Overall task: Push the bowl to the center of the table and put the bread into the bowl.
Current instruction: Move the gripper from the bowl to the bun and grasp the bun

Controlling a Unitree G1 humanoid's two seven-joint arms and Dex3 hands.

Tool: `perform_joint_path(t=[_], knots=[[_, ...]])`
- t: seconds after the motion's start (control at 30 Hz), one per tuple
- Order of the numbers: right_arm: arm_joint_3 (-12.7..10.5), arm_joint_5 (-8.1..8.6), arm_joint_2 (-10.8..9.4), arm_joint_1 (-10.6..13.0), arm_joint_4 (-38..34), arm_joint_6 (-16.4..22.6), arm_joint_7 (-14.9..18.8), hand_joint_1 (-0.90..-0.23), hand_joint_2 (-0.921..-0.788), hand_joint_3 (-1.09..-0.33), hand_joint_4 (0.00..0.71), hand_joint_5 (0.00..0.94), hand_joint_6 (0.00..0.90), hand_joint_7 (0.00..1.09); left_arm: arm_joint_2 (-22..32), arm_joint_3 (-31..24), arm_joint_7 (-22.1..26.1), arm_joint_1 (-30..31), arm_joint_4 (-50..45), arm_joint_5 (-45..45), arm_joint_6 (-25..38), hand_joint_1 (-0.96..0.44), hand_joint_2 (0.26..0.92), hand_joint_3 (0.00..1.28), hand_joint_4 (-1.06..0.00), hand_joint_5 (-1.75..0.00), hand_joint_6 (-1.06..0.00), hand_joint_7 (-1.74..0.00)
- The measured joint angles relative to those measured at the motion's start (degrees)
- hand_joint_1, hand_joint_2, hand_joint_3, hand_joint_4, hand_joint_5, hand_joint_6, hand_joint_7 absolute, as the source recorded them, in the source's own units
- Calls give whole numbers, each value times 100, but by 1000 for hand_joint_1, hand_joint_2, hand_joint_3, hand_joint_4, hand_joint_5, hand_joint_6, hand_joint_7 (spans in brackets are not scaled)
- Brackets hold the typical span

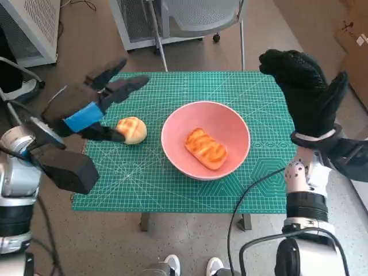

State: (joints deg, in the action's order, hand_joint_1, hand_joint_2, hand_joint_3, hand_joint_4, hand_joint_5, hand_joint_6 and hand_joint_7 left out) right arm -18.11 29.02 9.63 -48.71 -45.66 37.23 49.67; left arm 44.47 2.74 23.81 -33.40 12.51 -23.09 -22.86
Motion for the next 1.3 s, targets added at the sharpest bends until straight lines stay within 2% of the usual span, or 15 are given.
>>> perform_joint_path(t=[0.33,0.57,1.3], knots=[[-4,0,52,-124,-211,2,51,-627,-921,-692,327,3,436,6,-35,219,27,-28,237,-183,306,-452,744,5,-66,-7,-261,-82],[-20,4,87,-224,-297,5,138,-630,-921,-687,328,2,437,5,-255,485,-201,-200,813,-453,441,-464,753,6,-67,-3,-265,-60],[-96,8,163,-282,-314,-43,270,-636,-921,-685,332,2,439,3,-1159,1437,-1208,-1639,4029,-1109,532,-343,775,4,-80,-6,-275,-19]])
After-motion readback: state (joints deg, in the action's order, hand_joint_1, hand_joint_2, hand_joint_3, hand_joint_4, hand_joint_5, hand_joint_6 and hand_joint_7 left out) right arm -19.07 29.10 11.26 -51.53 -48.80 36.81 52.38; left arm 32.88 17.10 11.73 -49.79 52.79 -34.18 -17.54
